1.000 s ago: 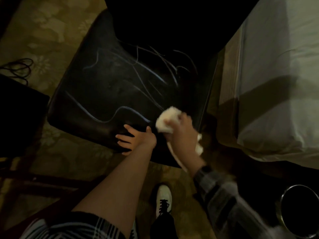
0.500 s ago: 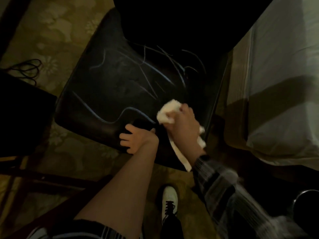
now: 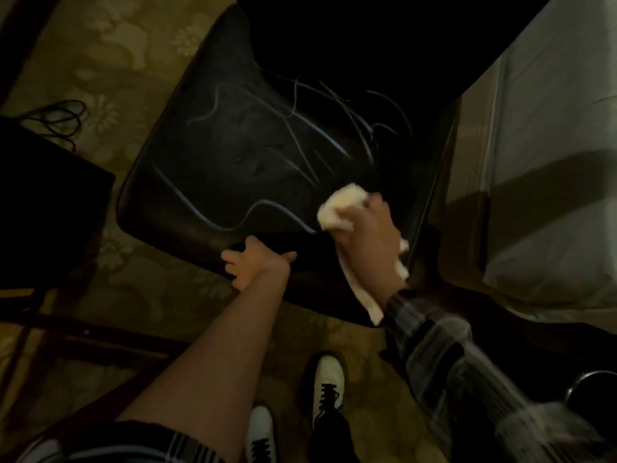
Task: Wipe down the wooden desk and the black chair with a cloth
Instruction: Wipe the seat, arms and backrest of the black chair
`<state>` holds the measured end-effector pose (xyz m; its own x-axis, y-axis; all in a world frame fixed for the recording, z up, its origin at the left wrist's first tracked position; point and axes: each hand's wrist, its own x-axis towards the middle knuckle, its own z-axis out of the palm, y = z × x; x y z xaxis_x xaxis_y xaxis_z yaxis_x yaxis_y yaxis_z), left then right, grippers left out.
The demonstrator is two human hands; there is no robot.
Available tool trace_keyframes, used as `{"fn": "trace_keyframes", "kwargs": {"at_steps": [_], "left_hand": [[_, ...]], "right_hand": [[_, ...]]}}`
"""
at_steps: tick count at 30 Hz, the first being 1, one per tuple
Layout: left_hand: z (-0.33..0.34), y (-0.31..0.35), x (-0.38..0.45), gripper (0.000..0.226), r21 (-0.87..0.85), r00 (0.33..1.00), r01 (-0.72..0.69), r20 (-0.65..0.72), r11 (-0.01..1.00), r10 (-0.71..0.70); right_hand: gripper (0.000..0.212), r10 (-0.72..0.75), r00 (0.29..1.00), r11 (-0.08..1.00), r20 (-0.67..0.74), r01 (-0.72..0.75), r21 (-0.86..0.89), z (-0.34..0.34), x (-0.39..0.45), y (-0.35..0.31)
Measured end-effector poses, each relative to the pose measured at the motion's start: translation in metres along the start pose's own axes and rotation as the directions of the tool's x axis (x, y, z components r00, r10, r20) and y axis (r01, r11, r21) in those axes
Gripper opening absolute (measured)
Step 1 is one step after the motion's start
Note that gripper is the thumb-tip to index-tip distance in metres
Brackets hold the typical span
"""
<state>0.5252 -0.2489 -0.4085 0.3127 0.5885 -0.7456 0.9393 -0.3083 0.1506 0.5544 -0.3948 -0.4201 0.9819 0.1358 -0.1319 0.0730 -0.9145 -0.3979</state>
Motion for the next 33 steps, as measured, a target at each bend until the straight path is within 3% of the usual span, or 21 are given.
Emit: {"fn": "trace_keyframes", "kwargs": {"at_steps": [3,5,7,8,10,11,14,18,21,22,26,29,31,33], "left_hand": [[-0.005,0.002,0.001,0.072,-0.003,0.999,0.009,0.034,1.000,-0.009],[-0.006,0.003,0.001,0.073,-0.003,0.999,0.022,0.046,1.000,-0.022],[-0.001,0.005,0.001,0.071,-0.021,1.000,0.017,0.023,1.000,-0.017],[0.002,0.004,0.001,0.070,-0.026,1.000,0.012,0.012,1.000,-0.011],[0.007,0.003,0.003,0.068,-0.029,1.000,0.008,0.007,1.000,-0.008],[0.007,0.002,0.004,0.068,-0.021,1.000,0.006,0.005,1.000,-0.006],[0.005,0.002,0.003,0.068,-0.013,1.000,0.024,0.011,1.000,-0.024],[-0.002,0.004,-0.001,0.072,0.008,0.999,0.034,0.021,0.999,-0.034],[-0.006,0.005,-0.001,0.073,0.006,1.000,0.028,0.009,1.000,-0.028],[-0.006,0.005,-0.001,0.072,0.000,1.000,0.023,0.005,1.000,-0.023],[0.004,-0.001,-0.008,0.061,-0.086,0.999,0.000,-0.037,0.996,-0.003],[0.027,-0.002,-0.030,0.052,-0.209,0.993,0.050,-0.090,0.977,-0.070],[0.041,-0.001,-0.037,0.061,-0.316,0.981,0.180,-0.016,0.932,-0.195],[0.049,0.011,-0.044,0.088,-0.322,0.954,0.297,0.057,0.899,-0.295]], "right_hand": [[0.040,-0.213,0.963,0.976,0.162,0.218,-0.009,-0.009,-0.072,0.017],[0.038,-0.300,0.912,0.946,0.278,0.323,-0.037,-0.024,-0.056,0.035],[0.035,-0.224,0.961,0.965,0.162,0.242,-0.099,-0.035,-0.005,0.047],[0.034,-0.105,0.993,0.987,0.061,0.112,-0.117,-0.039,0.024,0.051],[0.035,0.135,0.988,0.988,-0.070,-0.140,-0.071,-0.039,0.056,0.054],[0.037,0.183,0.976,0.981,-0.116,-0.189,-0.040,-0.035,0.055,0.051],[0.040,0.153,0.980,0.988,-0.126,-0.151,0.024,-0.011,-0.007,0.039],[0.037,0.006,0.998,0.998,0.057,-0.010,0.062,0.006,-0.106,0.030],[0.036,-0.070,0.963,0.996,0.262,0.056,0.063,-0.010,-0.111,0.025],[0.037,-0.087,0.959,0.995,0.269,0.073,0.060,-0.017,-0.101,0.027],[0.033,-0.003,1.000,0.999,0.002,0.003,0.038,-0.047,-0.013,0.040],[0.034,0.061,0.997,0.997,0.043,-0.063,0.035,-0.037,0.022,0.045],[0.039,0.112,0.992,0.993,0.054,-0.114,0.030,-0.027,0.013,0.043],[0.040,0.092,0.994,0.994,0.052,-0.095,0.050,-0.022,-0.007,0.045]]}}
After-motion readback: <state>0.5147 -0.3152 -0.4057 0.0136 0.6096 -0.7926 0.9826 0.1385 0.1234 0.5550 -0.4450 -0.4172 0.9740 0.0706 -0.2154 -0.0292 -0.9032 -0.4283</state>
